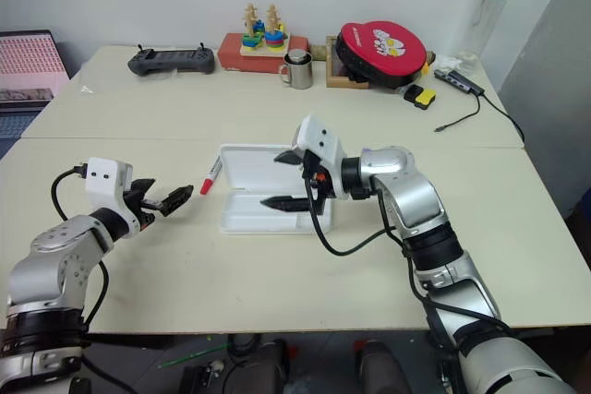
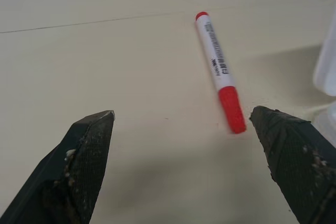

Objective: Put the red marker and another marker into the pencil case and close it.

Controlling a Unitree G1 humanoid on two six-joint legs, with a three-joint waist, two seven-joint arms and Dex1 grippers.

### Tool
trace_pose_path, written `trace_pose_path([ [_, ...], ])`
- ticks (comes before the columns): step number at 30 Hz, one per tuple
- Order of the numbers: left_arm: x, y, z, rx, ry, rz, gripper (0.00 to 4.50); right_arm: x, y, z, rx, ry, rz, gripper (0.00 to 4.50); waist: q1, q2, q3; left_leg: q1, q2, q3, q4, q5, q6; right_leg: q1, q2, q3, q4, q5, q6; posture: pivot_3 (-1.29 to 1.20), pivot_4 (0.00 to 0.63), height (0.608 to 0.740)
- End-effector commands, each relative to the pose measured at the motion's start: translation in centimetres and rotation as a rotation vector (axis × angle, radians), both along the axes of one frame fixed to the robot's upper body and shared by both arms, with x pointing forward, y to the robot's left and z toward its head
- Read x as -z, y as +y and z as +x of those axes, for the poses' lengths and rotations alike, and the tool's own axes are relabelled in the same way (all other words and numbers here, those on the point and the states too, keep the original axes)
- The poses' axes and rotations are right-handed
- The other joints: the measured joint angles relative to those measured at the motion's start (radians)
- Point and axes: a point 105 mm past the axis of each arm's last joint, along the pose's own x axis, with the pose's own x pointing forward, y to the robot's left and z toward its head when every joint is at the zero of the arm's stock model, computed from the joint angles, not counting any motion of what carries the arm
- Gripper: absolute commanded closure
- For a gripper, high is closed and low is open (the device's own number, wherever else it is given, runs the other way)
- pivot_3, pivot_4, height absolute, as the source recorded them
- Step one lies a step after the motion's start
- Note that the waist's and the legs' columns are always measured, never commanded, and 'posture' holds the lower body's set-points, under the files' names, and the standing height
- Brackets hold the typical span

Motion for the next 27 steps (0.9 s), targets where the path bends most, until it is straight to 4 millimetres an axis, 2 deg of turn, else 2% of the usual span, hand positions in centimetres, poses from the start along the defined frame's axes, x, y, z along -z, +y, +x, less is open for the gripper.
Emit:
trace_pose_path([
  [1,-0.1,-1.6,1.2,0.068,-0.005,0.016,0.00,-3.6,-0.7,-0.2,0.051,-0.097,0.075,0.04,0.004,0.000,0.000,0.000,0.000,0.000,0.000,0.000,0.000,-0.001,0.000,0.000,0.000,0.000,0.000,0.00,0.150,0.740],
  [17,1.0,-2.7,4.7,0.089,0.061,0.047,0.00,-4.6,-1.3,-0.1,0.116,-0.124,0.094,0.04,-0.001,0.000,0.000,-0.001,0.000,0.000,-0.001,0.000,0.000,-0.001,0.000,-0.001,0.001,0.000,0.000,0.00,0.150,0.740],
  [27,1.5,-2.9,5.0,0.113,0.070,0.040,2.03,-5.0,-1.5,-0.4,0.115,-0.126,0.105,0.00,-0.001,0.000,0.000,-0.001,0.000,0.000,-0.001,0.000,0.000,-0.001,0.000,0.000,0.001,0.000,0.000,0.00,0.150,0.740],
])
